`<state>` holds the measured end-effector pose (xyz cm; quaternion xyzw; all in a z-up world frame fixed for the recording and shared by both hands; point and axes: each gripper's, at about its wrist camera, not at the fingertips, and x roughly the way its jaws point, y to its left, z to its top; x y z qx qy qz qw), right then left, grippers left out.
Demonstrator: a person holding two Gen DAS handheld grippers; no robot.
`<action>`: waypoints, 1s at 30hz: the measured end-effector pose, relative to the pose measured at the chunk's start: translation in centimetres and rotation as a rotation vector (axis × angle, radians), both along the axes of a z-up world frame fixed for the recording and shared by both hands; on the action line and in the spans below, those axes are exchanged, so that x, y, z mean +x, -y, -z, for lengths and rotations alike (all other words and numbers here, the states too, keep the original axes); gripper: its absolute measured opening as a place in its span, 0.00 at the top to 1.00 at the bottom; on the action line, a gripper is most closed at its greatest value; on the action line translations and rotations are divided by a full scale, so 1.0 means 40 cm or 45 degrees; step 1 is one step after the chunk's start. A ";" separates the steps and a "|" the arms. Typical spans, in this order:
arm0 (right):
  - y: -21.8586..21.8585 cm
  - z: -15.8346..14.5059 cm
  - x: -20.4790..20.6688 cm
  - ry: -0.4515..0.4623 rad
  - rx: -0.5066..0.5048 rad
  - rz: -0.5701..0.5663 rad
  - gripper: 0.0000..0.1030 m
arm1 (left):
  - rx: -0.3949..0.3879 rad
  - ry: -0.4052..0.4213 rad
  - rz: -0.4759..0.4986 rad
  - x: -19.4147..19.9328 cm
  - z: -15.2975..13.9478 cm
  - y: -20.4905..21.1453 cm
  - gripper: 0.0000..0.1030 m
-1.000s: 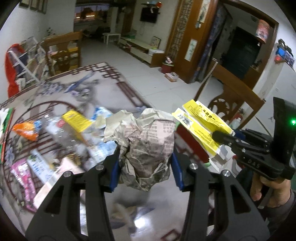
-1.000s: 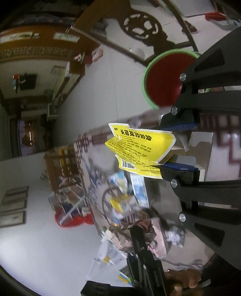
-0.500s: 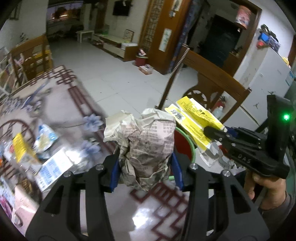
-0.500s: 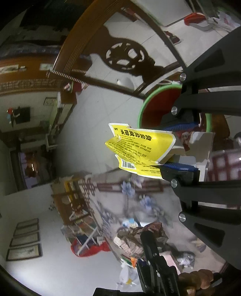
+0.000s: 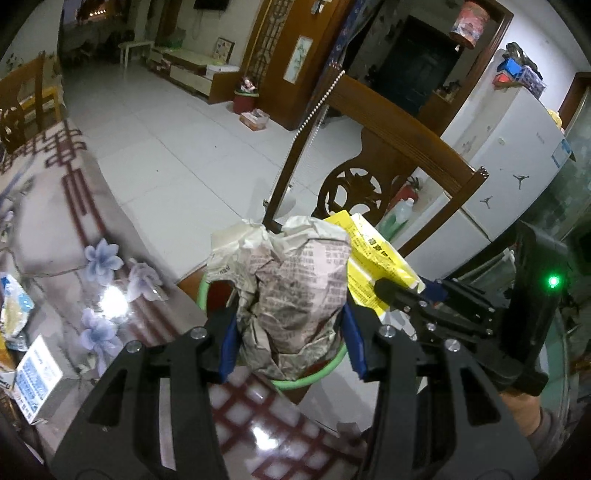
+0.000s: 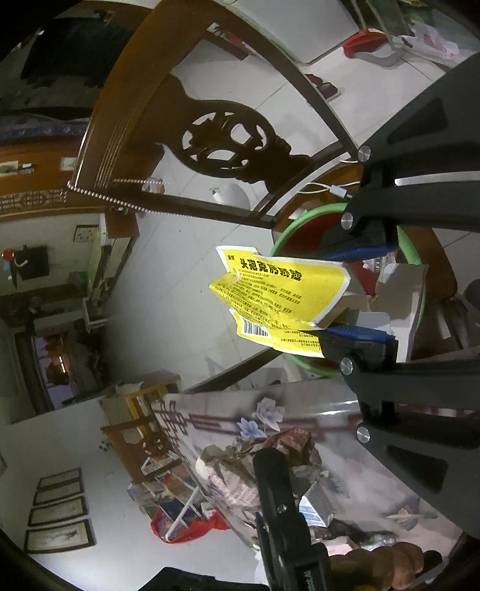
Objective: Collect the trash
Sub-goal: 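Carry both items over the red bin and open both grippers to drop them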
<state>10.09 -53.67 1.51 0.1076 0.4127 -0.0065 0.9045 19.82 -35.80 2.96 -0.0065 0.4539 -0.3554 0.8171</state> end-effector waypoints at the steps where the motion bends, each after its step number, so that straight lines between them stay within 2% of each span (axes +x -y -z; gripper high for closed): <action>1: 0.005 0.003 0.001 0.001 0.001 0.009 0.73 | 0.003 -0.006 0.002 0.004 0.004 0.006 0.56; 9: 0.010 0.022 0.010 -0.031 -0.021 0.011 0.72 | -0.019 -0.056 0.003 0.036 0.028 0.044 0.55; 13: 0.012 0.029 0.014 -0.055 -0.010 0.021 0.67 | -0.025 -0.069 0.002 0.044 0.030 0.066 0.48; 15: 0.009 0.021 0.013 -0.044 -0.013 0.029 0.54 | -0.045 -0.073 -0.016 0.049 0.027 0.066 0.35; 16: 0.010 0.020 0.012 -0.038 -0.014 0.034 0.42 | -0.056 -0.067 -0.032 0.051 0.022 0.064 0.24; 17: 0.010 0.019 0.011 -0.034 -0.016 0.038 0.40 | -0.067 -0.061 -0.041 0.053 0.017 0.062 0.18; 18: 0.010 0.021 0.010 -0.033 -0.020 0.037 0.40 | -0.072 -0.057 -0.047 0.054 0.014 0.059 0.16; 20: 0.006 0.023 0.010 -0.038 -0.022 0.030 0.32 | -0.077 -0.052 -0.070 0.057 0.007 0.050 0.08; 25: -0.001 0.015 0.004 -0.013 -0.051 0.033 0.19 | -0.085 -0.054 -0.119 0.063 -0.003 0.015 0.06; 30: -0.009 0.015 0.004 -0.011 -0.057 0.023 0.14 | -0.069 -0.044 -0.145 0.054 -0.012 -0.016 0.05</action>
